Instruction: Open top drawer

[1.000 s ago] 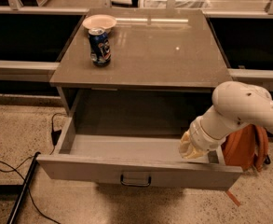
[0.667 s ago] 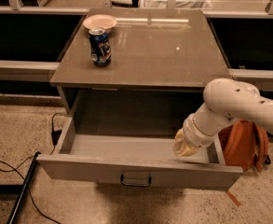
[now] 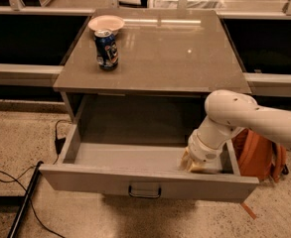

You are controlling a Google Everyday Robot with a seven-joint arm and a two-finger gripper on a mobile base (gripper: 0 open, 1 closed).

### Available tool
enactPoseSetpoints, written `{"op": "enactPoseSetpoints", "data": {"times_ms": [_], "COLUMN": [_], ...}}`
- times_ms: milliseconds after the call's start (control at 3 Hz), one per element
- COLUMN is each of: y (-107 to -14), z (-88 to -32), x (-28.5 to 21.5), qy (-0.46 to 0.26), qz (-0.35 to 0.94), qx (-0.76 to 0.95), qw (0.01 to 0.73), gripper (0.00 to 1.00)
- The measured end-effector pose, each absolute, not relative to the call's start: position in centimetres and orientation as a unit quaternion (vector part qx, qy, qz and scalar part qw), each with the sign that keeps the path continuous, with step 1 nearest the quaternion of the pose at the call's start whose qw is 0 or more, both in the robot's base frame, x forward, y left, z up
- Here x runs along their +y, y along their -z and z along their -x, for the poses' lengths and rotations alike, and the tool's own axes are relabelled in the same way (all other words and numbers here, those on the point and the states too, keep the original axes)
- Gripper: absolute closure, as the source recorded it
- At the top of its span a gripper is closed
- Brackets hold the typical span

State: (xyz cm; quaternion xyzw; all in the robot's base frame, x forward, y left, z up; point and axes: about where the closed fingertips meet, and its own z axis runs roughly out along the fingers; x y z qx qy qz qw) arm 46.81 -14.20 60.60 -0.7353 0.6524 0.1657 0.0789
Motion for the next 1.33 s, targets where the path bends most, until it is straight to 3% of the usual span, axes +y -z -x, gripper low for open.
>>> {"op": "enactPoseSetpoints", "data": {"times_ms": [1333], "y": [-61.1], "z": [-39.3], "x": [-13.5], "qy": [-0.224], "qz": [0.747], "qx": [0.624], "qw": [0.047], "gripper": [1.0]}}
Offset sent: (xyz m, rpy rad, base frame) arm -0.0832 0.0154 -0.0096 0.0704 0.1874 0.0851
